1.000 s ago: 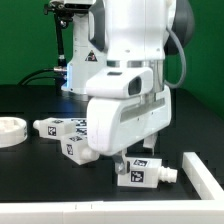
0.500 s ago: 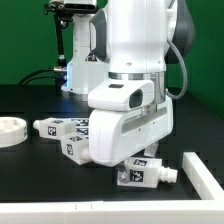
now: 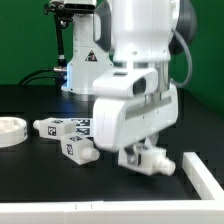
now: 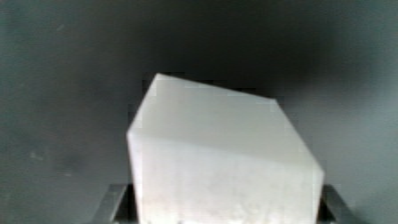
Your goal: Assemble stool
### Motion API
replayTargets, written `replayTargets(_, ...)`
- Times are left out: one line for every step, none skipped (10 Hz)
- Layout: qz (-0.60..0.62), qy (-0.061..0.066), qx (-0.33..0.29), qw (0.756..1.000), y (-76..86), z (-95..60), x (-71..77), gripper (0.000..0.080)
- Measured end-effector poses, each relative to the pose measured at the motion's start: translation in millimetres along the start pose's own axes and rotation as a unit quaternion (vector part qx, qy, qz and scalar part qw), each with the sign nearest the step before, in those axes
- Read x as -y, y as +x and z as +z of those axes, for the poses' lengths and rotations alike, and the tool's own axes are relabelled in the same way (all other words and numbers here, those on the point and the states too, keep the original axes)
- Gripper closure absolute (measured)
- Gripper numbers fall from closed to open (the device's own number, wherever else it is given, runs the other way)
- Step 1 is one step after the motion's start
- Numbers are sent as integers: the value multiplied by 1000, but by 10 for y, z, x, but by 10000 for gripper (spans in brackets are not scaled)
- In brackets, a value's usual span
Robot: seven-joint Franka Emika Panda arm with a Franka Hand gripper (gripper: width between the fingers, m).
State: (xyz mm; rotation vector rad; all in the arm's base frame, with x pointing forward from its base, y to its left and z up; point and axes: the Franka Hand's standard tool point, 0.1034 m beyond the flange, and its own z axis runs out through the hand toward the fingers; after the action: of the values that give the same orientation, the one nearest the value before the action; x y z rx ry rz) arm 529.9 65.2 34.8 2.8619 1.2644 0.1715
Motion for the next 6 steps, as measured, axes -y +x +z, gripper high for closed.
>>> replayTargets(11, 2, 1, 1000, -50, -145, 228, 489)
replayTargets(22, 2, 0, 1000, -66, -245, 417, 489)
replayTargets(18, 2, -1, 1000, -63, -240, 456, 489)
replayTargets(21, 2, 0, 1000, -77, -214, 422, 489)
replayTargets(21, 2, 0, 1000, -81, -212, 420, 489)
replayTargets(21, 3, 0, 1000, -82, -210, 424, 489)
